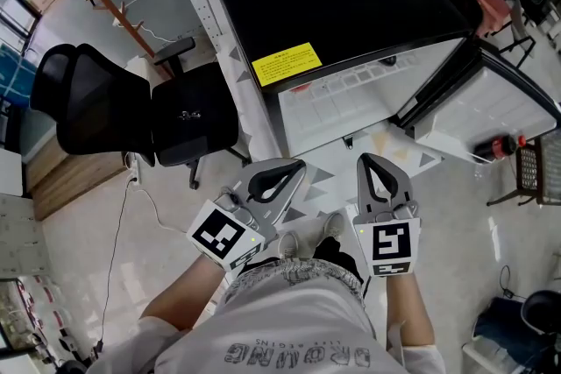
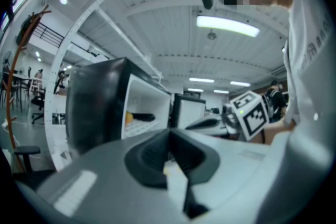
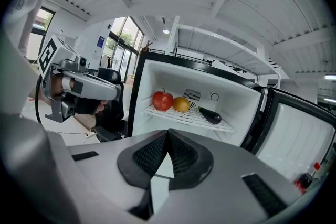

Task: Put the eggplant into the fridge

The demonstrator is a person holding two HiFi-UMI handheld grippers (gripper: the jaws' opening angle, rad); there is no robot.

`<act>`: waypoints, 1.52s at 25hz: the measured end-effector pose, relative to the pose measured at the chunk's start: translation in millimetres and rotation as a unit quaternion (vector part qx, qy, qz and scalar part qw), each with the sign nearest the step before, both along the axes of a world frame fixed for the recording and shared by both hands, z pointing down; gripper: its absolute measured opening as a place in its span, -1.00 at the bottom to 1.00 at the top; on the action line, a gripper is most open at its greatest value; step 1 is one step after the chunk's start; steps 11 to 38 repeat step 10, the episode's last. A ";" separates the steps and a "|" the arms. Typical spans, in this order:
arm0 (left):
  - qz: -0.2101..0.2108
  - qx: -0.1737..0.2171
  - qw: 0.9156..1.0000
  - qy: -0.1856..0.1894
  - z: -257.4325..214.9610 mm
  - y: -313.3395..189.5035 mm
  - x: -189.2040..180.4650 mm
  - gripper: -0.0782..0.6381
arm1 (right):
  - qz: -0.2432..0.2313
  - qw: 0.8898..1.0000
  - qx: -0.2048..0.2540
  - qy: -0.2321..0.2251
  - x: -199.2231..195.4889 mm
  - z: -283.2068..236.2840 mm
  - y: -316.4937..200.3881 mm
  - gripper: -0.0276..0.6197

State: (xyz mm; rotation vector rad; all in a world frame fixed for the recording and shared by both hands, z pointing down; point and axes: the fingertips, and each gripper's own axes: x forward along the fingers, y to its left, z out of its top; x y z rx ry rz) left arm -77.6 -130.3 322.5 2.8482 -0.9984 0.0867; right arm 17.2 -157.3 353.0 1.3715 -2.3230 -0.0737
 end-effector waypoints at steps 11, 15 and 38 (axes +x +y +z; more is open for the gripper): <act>-0.004 -0.001 1.000 0.000 1.0 -5.5 6.5 -0.76 | -0.009 1.000 -0.004 -0.002 3.1 2.6 -4.9 -0.91; -0.004 -0.001 1.000 0.000 1.0 -5.5 6.5 -0.76 | -0.009 1.000 -0.004 -0.002 3.1 2.6 -4.9 -0.91; -0.004 -0.001 1.000 0.000 1.0 -5.5 6.5 -0.76 | -0.009 1.000 -0.004 -0.002 3.1 2.6 -4.9 -0.91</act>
